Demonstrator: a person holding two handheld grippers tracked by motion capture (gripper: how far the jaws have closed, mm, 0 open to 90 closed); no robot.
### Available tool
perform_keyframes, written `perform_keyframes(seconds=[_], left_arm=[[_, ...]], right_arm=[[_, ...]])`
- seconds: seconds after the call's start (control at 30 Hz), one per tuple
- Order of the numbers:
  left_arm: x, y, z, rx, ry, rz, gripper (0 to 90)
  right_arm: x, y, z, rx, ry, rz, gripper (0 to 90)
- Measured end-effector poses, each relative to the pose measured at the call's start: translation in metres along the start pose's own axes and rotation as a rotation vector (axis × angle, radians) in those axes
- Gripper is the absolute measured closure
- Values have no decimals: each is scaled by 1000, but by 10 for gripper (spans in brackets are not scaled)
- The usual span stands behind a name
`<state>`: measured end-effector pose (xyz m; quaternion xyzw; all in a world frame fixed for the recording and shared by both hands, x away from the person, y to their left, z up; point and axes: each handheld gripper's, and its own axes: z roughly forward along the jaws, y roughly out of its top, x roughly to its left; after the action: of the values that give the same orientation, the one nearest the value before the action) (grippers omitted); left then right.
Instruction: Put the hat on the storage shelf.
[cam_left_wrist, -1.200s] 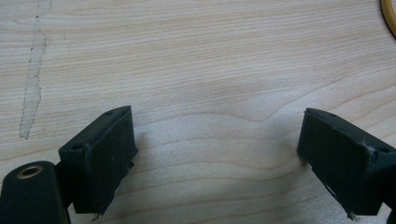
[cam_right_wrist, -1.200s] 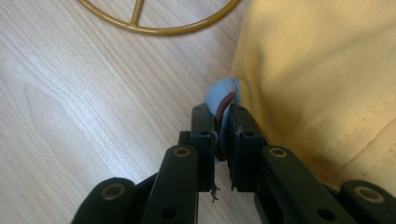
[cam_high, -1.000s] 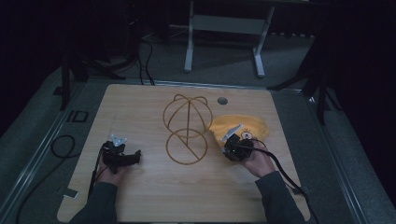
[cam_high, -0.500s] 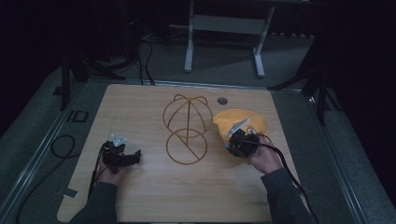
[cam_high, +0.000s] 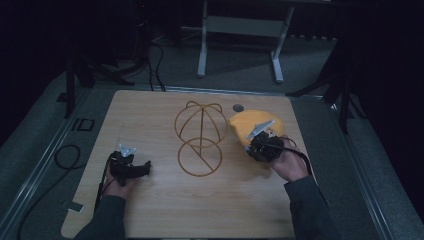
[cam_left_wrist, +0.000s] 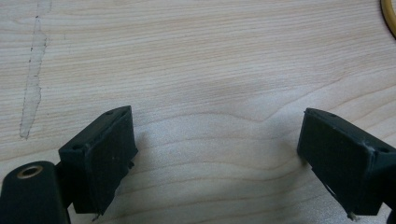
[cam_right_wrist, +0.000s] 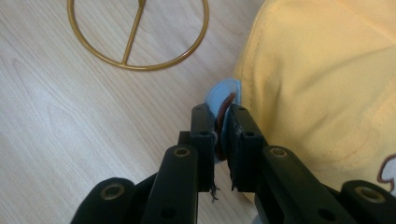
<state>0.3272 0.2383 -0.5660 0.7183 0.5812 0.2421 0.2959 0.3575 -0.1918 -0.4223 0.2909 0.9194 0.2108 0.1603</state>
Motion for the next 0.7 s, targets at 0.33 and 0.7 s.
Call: perform_keyframes(seconds=[0.33, 0.7], left_arm=[[0, 0, 0, 0, 0, 0, 115], [0, 0, 0, 1, 0, 1, 115]], right_arm=[[-10, 2, -20, -26, -33, 12, 822], [-16, 6, -35, -32, -57, 3, 822]])
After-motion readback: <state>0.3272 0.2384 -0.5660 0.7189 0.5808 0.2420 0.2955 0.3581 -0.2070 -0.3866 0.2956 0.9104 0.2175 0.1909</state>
